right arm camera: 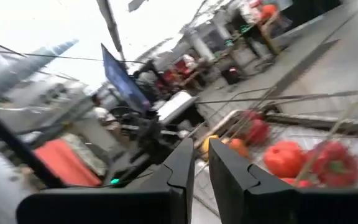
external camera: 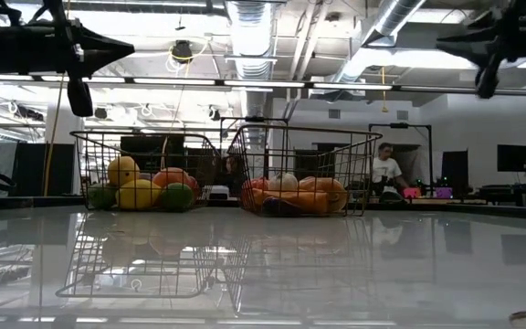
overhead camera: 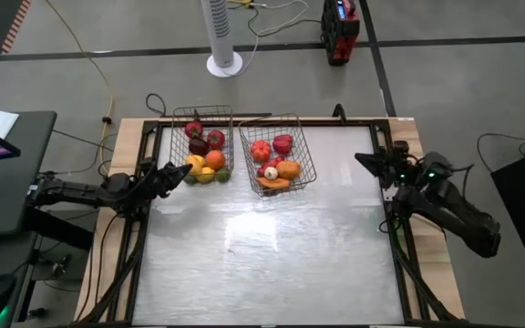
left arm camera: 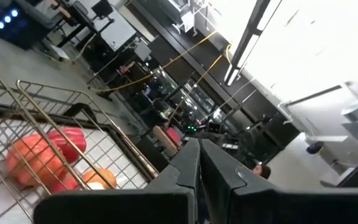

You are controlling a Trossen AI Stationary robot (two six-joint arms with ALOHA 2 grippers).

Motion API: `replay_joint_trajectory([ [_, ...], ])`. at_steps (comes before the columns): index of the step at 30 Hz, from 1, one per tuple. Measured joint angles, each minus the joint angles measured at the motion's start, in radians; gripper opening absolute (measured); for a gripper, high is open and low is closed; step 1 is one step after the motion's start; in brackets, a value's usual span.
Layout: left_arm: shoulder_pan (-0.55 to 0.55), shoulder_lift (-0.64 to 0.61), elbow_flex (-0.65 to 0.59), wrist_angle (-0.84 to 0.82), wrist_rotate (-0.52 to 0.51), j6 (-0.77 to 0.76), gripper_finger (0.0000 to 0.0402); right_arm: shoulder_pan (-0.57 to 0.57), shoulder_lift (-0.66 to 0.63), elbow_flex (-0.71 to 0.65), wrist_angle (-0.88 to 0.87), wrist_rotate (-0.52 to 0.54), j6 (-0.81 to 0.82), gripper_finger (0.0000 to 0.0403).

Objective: Sort produce into baskets
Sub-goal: Return to Home Position

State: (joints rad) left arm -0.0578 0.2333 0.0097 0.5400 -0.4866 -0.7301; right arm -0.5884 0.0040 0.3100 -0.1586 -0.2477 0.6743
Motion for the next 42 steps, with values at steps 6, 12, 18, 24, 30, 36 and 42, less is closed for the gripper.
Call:
replay_joint_trajectory([
  [6,0.000,0.000,0.000,0.010,-0.002,-0.062,0.0000,0.031,0.002,-0.207,0.368,-0.031,0.118,0.0070],
  [12,0.000,0.000,0.000,0.012,-0.019,-0.096,0.0000,0.113,0.002,-0.269,0.440,-0.004,0.149,0.0069],
  [18,0.000,0.000,0.000,0.012,-0.037,-0.095,0.0000,0.295,0.002,-0.271,0.447,0.164,0.111,0.0066],
  [24,0.000,0.000,-0.001,-0.048,-0.038,-0.075,0.0000,0.488,0.002,-0.272,0.348,0.448,0.026,0.0060],
  [30,0.000,0.000,-0.001,-0.174,-0.035,-0.043,0.0000,0.559,0.002,-0.272,0.253,0.532,0.080,0.0060],
  [36,-0.001,-0.001,-0.001,-0.278,0.004,0.062,0.0000,0.561,0.002,-0.268,0.127,0.564,0.180,0.0060],
  [42,-0.001,0.002,-0.001,-0.308,0.064,0.201,0.0000,0.561,0.002,-0.267,0.122,0.563,0.182,0.0060],
])
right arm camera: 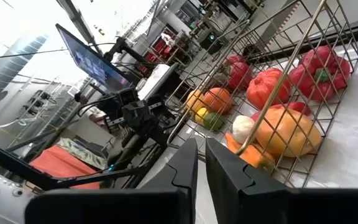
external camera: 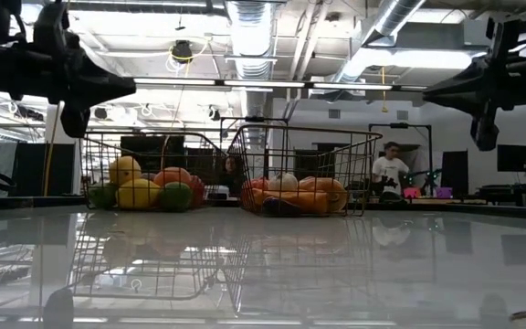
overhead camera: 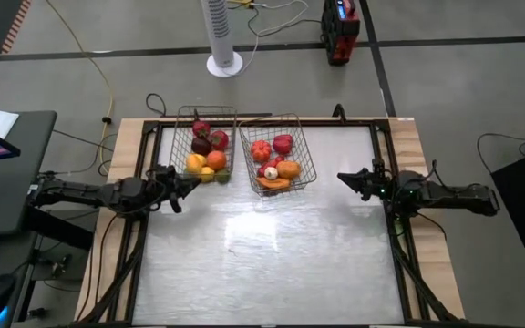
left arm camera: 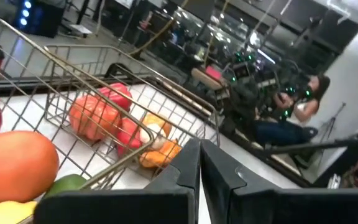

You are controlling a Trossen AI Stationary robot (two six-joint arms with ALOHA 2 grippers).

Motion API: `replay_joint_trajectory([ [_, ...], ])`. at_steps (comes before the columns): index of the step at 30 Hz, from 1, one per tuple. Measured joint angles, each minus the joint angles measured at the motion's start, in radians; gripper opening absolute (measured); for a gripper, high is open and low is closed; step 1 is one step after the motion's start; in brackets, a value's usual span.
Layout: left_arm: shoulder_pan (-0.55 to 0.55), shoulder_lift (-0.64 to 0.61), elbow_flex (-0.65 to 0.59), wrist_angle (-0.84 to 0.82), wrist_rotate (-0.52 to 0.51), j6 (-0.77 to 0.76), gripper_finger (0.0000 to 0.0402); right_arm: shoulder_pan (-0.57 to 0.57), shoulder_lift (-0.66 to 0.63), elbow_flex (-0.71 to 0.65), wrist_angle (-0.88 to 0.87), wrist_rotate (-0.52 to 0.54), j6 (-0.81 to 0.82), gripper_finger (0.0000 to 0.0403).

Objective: Sort produce into baskets
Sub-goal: Return to Home Position

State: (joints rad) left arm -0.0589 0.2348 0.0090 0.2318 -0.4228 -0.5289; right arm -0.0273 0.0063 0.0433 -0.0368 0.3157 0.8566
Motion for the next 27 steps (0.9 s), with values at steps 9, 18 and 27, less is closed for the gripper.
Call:
replay_joint_trajectory([
  [9,0.002,0.000,0.000,-0.021,0.056,-0.043,0.0000,0.000,0.000,0.000,-0.006,-0.002,0.000,0.0060],
  [18,0.002,0.000,0.000,-0.020,0.060,-0.028,0.0000,0.000,0.000,0.000,-0.008,-0.002,0.000,0.0060],
  [27,0.002,0.000,0.000,-0.019,0.060,-0.036,0.0000,0.000,0.000,0.000,-0.008,-0.003,0.000,0.0060],
])
